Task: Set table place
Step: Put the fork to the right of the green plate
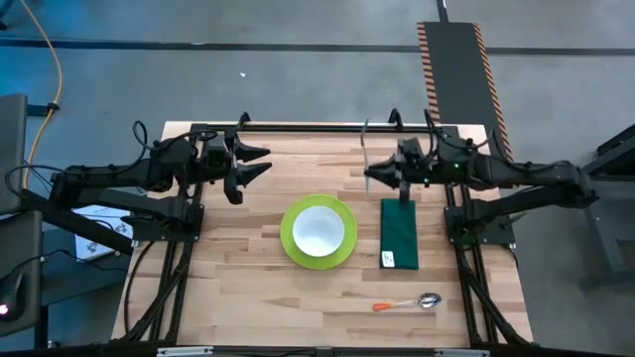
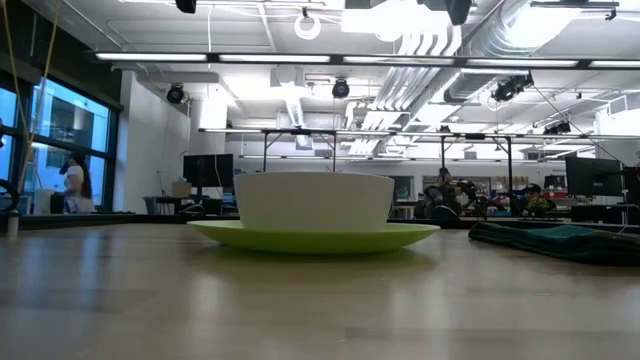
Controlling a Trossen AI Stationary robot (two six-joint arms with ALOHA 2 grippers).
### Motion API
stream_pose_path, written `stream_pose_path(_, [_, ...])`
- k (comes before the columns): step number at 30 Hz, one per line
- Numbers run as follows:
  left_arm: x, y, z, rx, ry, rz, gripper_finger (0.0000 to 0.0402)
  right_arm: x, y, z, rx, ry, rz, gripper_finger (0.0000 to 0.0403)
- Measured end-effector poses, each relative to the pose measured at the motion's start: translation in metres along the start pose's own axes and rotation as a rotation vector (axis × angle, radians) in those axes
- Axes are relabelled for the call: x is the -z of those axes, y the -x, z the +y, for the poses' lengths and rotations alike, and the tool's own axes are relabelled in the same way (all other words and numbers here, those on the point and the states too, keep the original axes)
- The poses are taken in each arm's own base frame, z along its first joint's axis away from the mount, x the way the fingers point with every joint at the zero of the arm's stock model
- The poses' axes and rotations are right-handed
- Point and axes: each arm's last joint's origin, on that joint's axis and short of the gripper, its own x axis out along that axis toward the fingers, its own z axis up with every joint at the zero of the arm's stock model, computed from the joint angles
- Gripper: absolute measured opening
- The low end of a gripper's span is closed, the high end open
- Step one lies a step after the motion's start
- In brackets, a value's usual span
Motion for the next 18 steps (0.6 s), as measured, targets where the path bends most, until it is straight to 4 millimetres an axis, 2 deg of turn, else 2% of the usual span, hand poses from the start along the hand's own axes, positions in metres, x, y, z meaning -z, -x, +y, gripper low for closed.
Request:
stream_pose_path(7, [0.0,0.0,0.0,0.004,0.003,0.0,0.0175,0.016,-0.003,0.014,-0.109,0.038,-0.026,0.0])
stream_pose_path(10, [0.0,0.0,0.0,0.007,0.003,0.0,0.0175,0.018,-0.004,0.015,-0.127,0.037,-0.077,0.0])
stream_pose_path(18, [0.0,0.0,-0.001,0.041,0.004,0.006,0.0175,0.018,-0.004,0.015,-0.122,0.073,-0.081,0.0])
